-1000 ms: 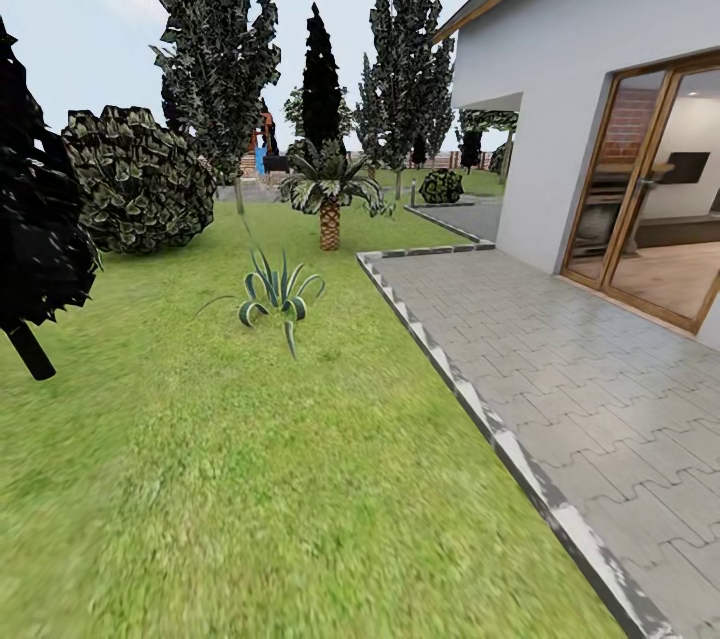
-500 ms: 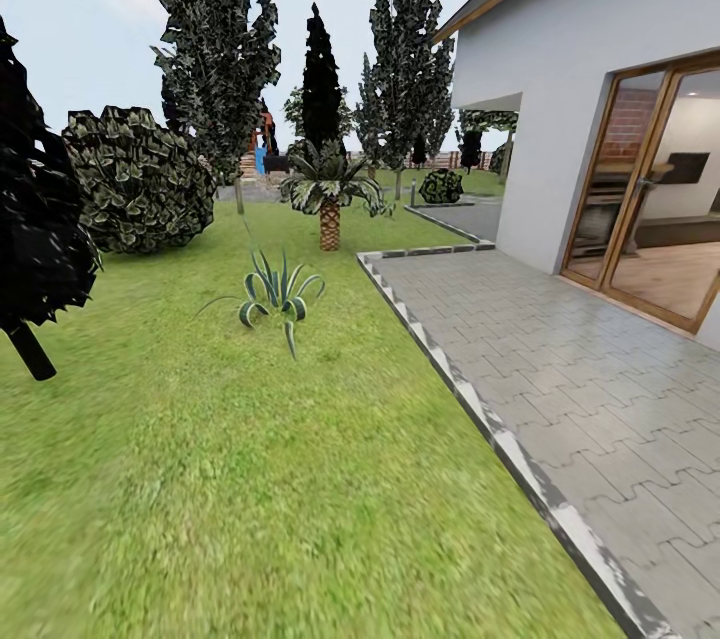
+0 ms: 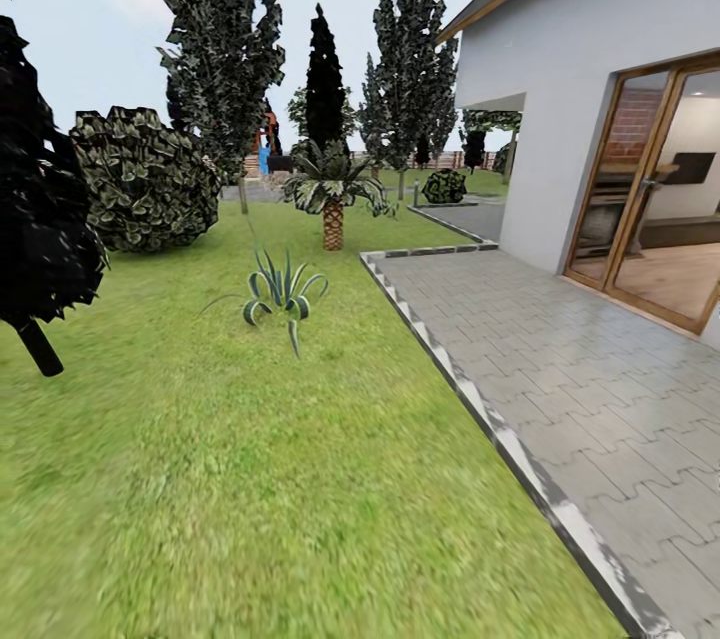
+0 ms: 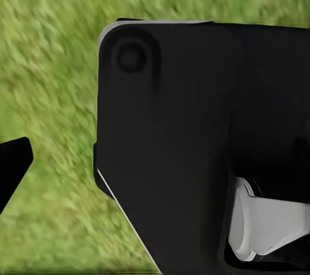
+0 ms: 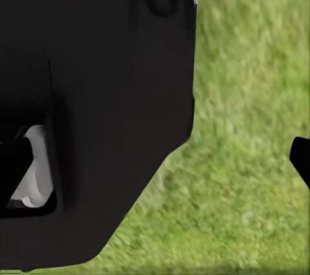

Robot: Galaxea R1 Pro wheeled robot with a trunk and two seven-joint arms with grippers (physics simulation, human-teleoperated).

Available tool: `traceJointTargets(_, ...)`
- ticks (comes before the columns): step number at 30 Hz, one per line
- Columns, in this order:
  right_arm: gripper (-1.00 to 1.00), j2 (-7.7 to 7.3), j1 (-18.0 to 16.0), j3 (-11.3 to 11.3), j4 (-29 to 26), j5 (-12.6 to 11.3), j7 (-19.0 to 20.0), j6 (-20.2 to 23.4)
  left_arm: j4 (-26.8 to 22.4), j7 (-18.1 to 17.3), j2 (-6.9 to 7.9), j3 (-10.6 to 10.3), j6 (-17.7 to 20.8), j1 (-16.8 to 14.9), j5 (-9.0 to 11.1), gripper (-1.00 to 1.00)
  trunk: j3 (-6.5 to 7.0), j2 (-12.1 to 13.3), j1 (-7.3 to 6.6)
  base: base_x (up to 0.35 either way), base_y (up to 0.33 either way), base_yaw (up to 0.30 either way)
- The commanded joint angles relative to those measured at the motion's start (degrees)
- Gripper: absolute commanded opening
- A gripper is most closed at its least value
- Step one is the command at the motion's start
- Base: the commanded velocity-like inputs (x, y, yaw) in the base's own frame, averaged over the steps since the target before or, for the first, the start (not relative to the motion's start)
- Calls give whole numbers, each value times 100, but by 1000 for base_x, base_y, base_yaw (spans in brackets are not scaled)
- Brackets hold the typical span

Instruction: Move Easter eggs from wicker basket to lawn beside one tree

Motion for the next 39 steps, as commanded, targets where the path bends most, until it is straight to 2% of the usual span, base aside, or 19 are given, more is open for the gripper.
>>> traceJointTargets(1,100,12,-3,11,7,19,-19,-28,-9,0,-3,31,-7,2,4,100,-9,-9,-1,-288,0,15)
traceJointTargets(9,100,30,-3,138,1,89,5,-52,-2,-33,-4,37,-47,2,15,100,-14,-9,-1,-98,0,55)
traceJointTargets(15,100,29,-3,279,1,90,-18,-412,0,-42,-4,50,-64,2,22,100,-32,-9,-1,-92,0,231)
traceJointTargets(20,100,38,-3,286,1,81,-29,-512,0,-42,-10,47,-96,2,22,100,-47,-9,-1,-286,0,271)
traceJointTargets(23,100,119,-3,280,1,72,-32,-523,0,-37,-9,46,-153,2,25,100,-51,-9,-1,-223,0,285)
traceJointTargets(39,100,162,-3,267,1,56,-40,-533,2,-35,-14,44,-234,2,28,100,-52,-9,-1,-54,0,291)
